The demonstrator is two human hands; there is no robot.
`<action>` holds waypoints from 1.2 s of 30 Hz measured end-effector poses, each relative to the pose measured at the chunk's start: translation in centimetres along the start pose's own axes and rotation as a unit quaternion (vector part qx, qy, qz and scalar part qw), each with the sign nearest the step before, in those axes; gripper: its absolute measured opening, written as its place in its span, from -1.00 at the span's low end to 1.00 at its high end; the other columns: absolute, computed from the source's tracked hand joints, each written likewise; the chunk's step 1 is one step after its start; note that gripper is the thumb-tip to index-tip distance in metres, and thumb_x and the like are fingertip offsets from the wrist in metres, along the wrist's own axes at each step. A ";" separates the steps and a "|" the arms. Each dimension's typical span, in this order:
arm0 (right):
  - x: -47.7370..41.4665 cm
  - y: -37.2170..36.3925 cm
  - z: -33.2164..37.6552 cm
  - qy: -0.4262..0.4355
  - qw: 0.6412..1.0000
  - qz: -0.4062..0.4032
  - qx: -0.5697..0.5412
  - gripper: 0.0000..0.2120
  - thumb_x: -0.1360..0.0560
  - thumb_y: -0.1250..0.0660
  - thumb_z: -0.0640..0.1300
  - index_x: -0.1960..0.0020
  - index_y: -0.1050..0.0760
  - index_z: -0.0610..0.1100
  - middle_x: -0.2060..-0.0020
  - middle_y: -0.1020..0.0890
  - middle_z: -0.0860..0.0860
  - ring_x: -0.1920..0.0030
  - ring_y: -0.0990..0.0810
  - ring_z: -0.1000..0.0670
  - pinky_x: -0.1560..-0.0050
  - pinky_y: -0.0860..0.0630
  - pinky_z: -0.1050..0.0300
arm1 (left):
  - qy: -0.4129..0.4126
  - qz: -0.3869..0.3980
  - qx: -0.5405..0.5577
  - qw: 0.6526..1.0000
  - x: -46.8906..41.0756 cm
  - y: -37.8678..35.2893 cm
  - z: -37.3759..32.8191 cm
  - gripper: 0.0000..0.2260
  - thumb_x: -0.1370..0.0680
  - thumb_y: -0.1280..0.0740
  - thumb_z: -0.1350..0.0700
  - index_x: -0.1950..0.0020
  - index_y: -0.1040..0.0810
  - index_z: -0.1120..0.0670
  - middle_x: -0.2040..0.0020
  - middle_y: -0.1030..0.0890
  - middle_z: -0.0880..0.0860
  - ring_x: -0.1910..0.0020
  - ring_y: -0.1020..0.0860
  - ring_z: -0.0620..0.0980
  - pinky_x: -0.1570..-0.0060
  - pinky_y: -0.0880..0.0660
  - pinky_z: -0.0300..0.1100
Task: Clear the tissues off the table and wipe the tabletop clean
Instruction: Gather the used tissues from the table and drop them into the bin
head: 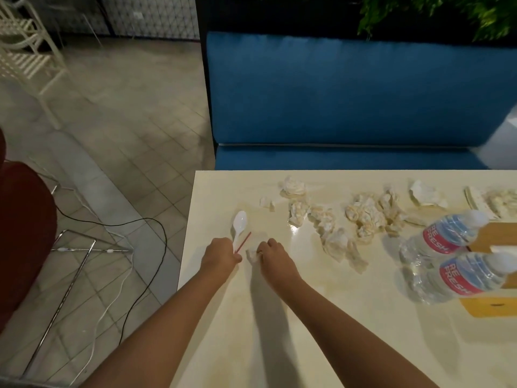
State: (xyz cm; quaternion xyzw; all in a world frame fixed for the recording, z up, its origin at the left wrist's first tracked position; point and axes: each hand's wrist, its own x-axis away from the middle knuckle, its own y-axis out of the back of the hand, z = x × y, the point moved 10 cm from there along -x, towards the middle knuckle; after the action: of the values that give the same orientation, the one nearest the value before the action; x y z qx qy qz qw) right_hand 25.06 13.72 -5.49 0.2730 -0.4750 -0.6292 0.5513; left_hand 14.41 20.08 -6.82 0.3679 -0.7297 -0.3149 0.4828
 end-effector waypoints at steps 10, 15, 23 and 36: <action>3.6 5.5 -4.7 -0.080 0.979 -0.104 -0.156 -0.80 -0.51 -0.22 -0.34 -0.10 -0.54 -0.29 0.01 -0.56 -0.18 0.12 -0.45 -0.01 0.20 -0.26 0.44 | -0.056 -0.010 0.091 0.994 1.6 0.2 0.2 -0.86 -0.57 -0.22 0.19 0.05 -0.54 0.23 0.13 -0.54 0.15 0.18 -0.51 0.11 0.30 -0.39 -0.16; 8.3 7.3 -8.1 -0.146 0.961 -0.150 -0.182 -0.80 -0.50 -0.24 -0.32 -0.09 -0.55 -0.30 0.03 -0.58 -0.17 0.12 -0.49 -0.03 0.12 -0.31 0.33 | -0.102 0.002 0.122 0.987 3.4 0.0 -1.4 -0.87 -0.57 -0.21 0.18 0.11 -0.51 0.18 0.18 -0.49 0.08 0.26 -0.42 0.04 0.43 -0.26 -0.23; 19.0 8.4 -13.4 -0.262 0.891 -0.250 -0.273 -0.90 -0.49 -0.28 -0.32 0.03 -0.55 -0.25 0.23 -0.55 -0.15 0.39 -0.52 -0.02 0.32 -0.42 0.39 | -0.246 0.122 0.132 0.953 9.6 -4.6 -8.7 -0.83 -0.59 -0.20 0.12 0.13 -0.55 0.02 0.20 -0.60 -0.07 0.22 -0.52 0.00 0.28 -0.41 -0.24; 36.2 5.0 -20.8 -0.427 0.658 -0.393 -0.479 -0.94 -0.54 -0.27 -0.22 0.02 -0.51 -0.17 0.34 -0.57 -0.05 0.37 -0.56 0.03 0.04 -0.55 0.04 | -0.377 0.268 0.103 0.881 24.4 -17.3 -22.0 -0.77 -0.64 -0.04 0.16 -0.06 -0.50 0.07 0.23 -0.45 -0.03 0.17 -0.42 -0.04 0.27 -0.30 -0.29</action>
State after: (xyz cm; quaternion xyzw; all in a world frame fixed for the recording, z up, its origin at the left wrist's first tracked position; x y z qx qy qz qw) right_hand 36.44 -26.70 -2.80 -0.1669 -0.1394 -0.9751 0.0436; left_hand 32.59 -11.86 -2.01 0.0595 -0.9554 -0.2117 0.1969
